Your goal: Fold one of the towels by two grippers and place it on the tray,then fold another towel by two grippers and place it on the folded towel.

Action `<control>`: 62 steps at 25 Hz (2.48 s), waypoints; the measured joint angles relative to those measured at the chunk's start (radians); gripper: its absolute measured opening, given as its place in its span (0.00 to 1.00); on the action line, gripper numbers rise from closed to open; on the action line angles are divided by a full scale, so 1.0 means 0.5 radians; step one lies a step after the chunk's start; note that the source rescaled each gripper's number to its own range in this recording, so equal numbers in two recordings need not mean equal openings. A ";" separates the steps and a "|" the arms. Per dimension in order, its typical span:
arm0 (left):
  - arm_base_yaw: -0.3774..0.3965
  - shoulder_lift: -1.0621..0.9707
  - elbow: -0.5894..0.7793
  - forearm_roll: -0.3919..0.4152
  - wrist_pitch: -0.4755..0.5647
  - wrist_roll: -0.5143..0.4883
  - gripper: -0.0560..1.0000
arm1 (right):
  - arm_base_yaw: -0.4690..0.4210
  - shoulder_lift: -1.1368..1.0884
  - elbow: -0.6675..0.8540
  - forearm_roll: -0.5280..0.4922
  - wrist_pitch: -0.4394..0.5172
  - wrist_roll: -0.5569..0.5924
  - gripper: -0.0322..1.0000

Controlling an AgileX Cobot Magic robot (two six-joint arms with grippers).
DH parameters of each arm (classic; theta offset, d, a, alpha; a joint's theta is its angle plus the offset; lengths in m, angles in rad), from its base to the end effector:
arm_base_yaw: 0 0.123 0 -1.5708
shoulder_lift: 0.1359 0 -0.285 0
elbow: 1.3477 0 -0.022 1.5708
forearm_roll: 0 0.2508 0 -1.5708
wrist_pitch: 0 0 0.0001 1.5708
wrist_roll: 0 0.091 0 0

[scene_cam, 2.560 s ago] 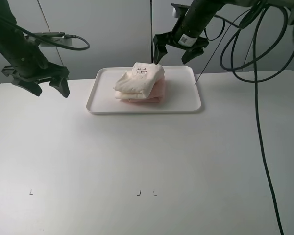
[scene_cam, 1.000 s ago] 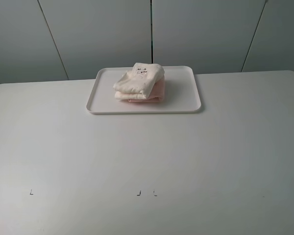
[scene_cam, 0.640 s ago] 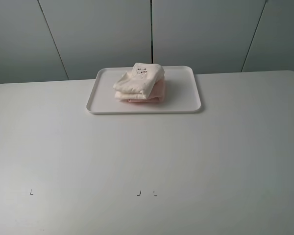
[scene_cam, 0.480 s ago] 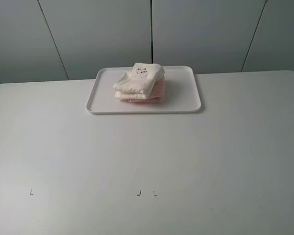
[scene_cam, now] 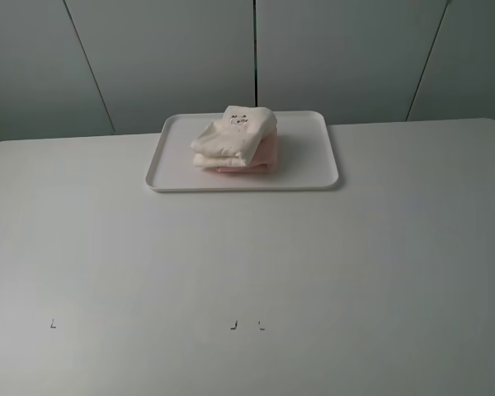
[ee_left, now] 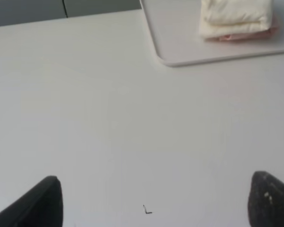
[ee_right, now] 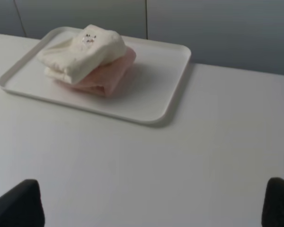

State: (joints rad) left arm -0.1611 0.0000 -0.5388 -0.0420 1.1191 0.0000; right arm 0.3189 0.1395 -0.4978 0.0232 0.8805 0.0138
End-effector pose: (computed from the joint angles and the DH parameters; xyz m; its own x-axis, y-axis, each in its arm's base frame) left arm -0.0123 -0.0015 0.2833 -0.4704 0.0579 -0.8806 0.1845 0.9822 -0.0340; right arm 0.0233 0.0094 0.2900 -0.4093 -0.1051 -0.9063 -0.3173 0.9477 0.0334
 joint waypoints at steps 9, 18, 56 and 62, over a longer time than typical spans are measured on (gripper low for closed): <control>0.000 0.000 0.031 -0.016 -0.060 0.059 1.00 | 0.000 -0.076 -0.051 0.139 0.248 -0.137 0.99; 0.000 0.000 0.054 -0.029 -0.060 0.059 1.00 | 0.000 -0.172 -0.026 0.139 0.415 -0.147 0.99; 0.182 0.000 0.054 -0.009 -0.060 0.022 1.00 | -0.579 -0.280 -0.026 0.129 0.418 -0.111 0.99; 0.182 0.000 0.054 -0.009 -0.060 0.018 1.00 | -0.579 -0.280 -0.026 0.129 0.418 -0.111 0.99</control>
State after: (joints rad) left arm -0.0702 0.0000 -0.5119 -0.0464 1.0890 0.0091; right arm 0.0293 -0.0004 -0.5107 0.0878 1.0897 -0.0419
